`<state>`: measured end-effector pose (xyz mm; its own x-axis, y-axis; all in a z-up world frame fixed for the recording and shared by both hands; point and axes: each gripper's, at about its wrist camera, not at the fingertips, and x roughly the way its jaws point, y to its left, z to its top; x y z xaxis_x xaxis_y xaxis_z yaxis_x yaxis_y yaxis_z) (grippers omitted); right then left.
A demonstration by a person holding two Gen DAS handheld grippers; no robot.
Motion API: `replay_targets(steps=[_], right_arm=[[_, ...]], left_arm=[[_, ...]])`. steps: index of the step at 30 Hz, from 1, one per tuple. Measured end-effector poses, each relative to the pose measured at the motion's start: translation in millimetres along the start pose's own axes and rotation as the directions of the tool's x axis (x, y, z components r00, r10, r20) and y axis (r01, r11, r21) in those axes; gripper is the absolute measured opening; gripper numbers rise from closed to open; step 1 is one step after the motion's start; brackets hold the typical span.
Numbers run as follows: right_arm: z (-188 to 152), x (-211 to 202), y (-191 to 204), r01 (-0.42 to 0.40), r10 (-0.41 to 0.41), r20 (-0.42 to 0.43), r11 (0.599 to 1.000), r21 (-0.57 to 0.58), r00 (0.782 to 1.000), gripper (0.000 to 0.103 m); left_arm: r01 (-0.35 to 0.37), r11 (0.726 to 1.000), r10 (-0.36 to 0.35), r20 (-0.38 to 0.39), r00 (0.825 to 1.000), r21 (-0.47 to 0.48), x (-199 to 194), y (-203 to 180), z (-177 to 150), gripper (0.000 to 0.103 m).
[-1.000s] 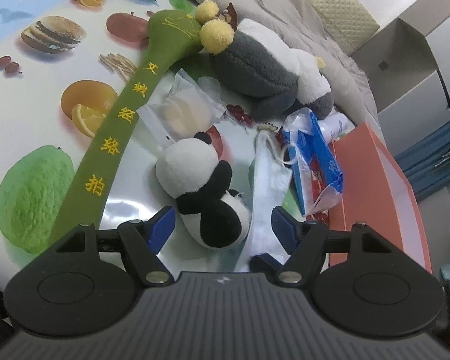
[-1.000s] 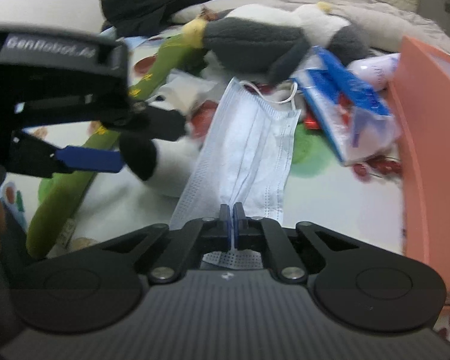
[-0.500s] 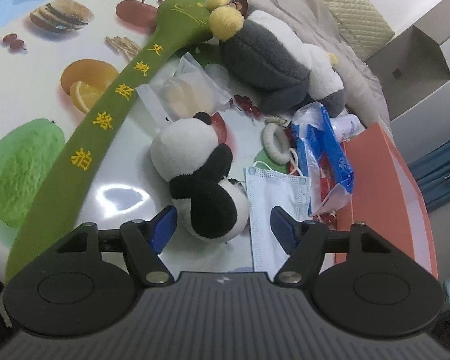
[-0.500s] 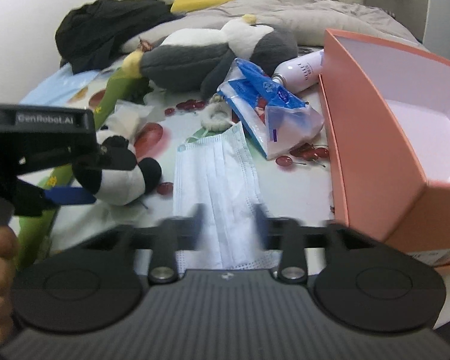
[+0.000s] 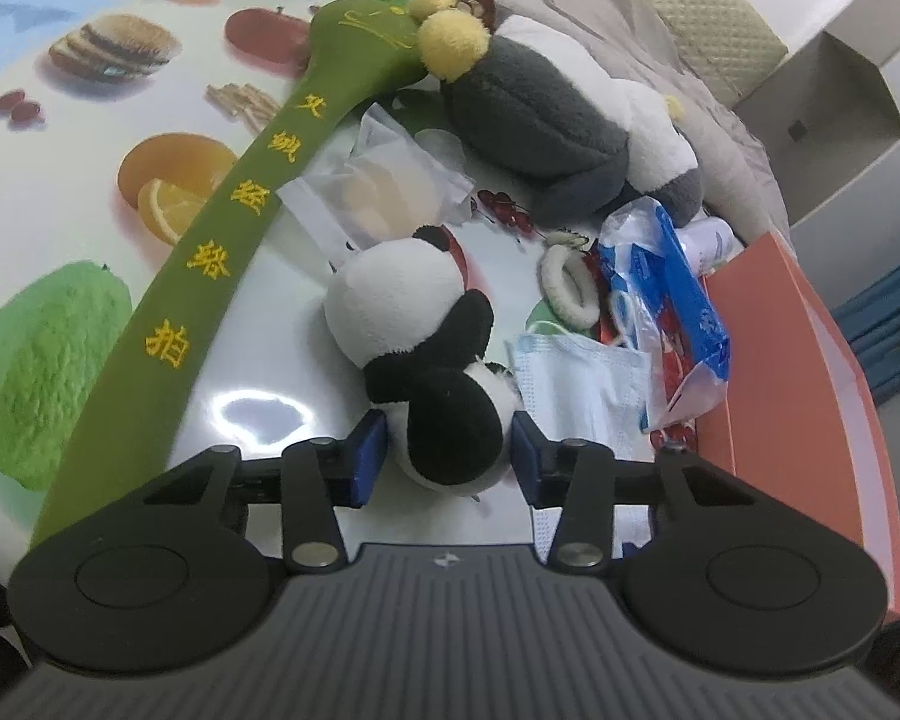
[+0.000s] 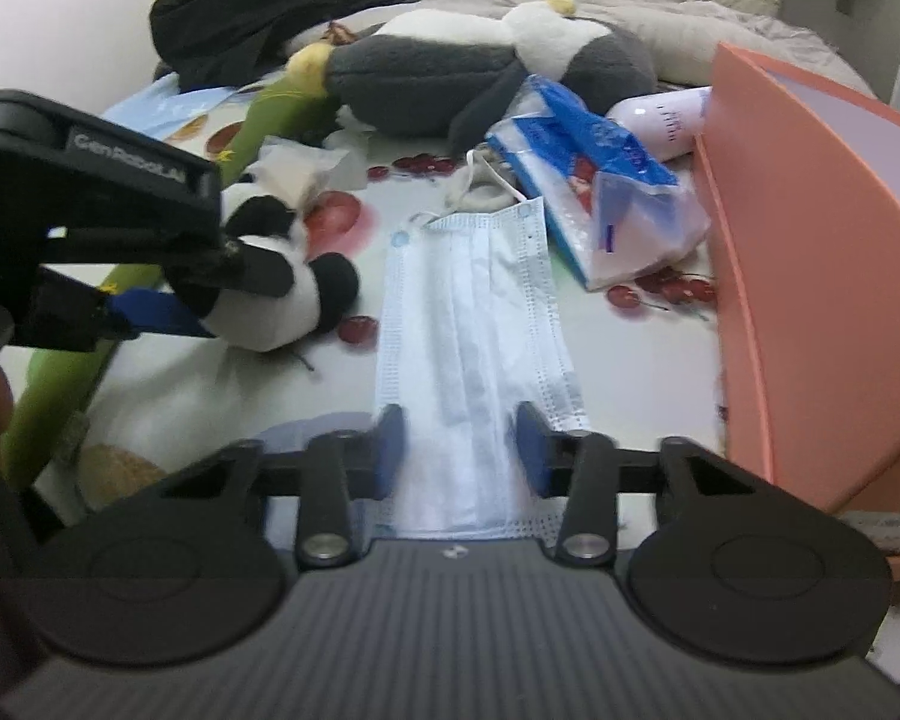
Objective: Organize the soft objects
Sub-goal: 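Grasp the small panda plush with the left tool while the right tool raises the mask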
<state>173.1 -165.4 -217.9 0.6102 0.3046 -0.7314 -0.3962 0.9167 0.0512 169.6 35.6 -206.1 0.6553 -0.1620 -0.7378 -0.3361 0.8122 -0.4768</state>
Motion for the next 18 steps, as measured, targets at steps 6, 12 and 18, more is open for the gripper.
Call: replay_targets(steps=[6, 12, 18], right_arm=[[3, -1, 7, -0.016, 0.016, -0.011, 1.0, -0.002, 1.0, 0.007], [6, -17, -2, -0.017, 0.016, 0.012, 0.997, 0.075, 1.0, 0.007], [18, -43, -10, -0.009, 0.002, 0.062, 0.994, 0.107, 0.998, 0.007]], left_arm=[[0.002, 0.995, -0.001, -0.011, 1.0, 0.095, -10, -8, -3, 0.047], [0.013, 0.985, -0.009, -0.022, 1.0, 0.17, -21, -13, -8, 0.045], [0.033, 0.974, -0.031, -0.013, 0.999, 0.222, -35, -25, -5, 0.045]])
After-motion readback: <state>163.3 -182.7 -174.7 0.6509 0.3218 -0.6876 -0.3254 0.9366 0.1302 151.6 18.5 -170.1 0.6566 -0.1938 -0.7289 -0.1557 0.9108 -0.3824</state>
